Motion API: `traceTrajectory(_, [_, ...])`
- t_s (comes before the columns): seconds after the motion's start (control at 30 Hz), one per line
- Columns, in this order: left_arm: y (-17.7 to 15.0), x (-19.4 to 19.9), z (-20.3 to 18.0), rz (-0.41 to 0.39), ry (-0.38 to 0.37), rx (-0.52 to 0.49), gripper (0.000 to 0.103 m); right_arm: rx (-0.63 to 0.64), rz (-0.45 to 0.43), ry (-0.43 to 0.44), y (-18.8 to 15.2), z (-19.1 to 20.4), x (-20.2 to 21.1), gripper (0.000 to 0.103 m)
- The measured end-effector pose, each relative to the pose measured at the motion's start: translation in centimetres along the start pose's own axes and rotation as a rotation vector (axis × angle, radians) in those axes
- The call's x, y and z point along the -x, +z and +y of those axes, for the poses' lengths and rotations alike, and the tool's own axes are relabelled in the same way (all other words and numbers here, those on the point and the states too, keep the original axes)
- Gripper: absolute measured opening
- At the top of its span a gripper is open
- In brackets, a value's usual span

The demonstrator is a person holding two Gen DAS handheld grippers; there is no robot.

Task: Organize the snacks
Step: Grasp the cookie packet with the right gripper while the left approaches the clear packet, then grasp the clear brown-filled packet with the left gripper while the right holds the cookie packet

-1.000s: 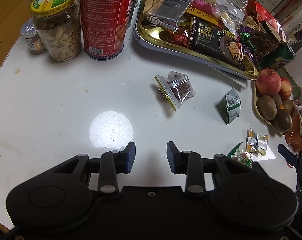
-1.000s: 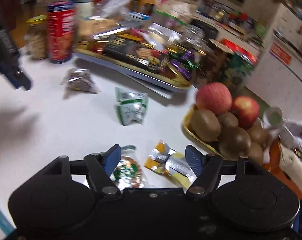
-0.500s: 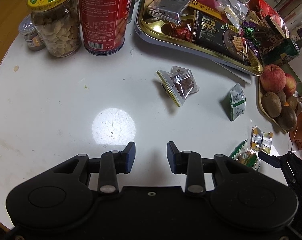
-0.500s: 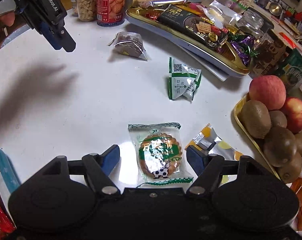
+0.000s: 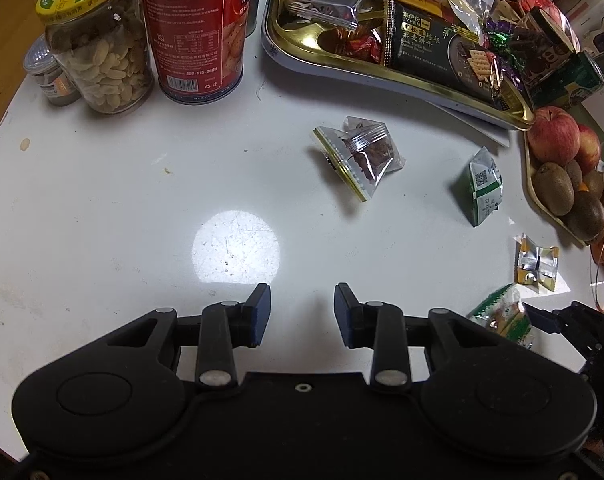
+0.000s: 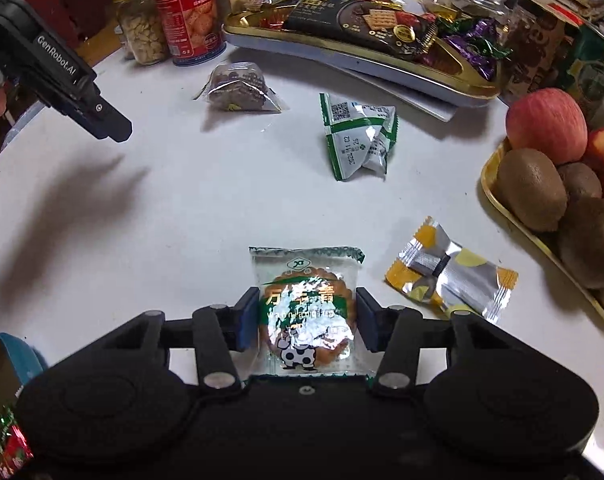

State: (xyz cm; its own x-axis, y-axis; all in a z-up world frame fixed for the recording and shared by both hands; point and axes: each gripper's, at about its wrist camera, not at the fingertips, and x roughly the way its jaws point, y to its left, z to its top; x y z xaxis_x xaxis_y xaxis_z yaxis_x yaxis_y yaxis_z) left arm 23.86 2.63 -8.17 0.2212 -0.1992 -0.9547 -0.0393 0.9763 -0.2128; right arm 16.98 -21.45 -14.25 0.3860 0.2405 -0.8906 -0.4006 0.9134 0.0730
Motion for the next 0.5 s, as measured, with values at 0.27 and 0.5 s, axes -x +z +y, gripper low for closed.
traceTrajectory(0.27, [1.1, -0.4, -1.8, -0.085, 0.095, -0.261, 0.056, -0.456, 0.039, -0.078, -5.0, -2.7, 5.8, 0.052])
traceTrajectory(0.5, [4.0, -0.6, -6.3, -0.185, 0.196, -0.611, 0.062, -0.724, -0.042, -0.018, -8.2, -4.3, 9.4, 0.052])
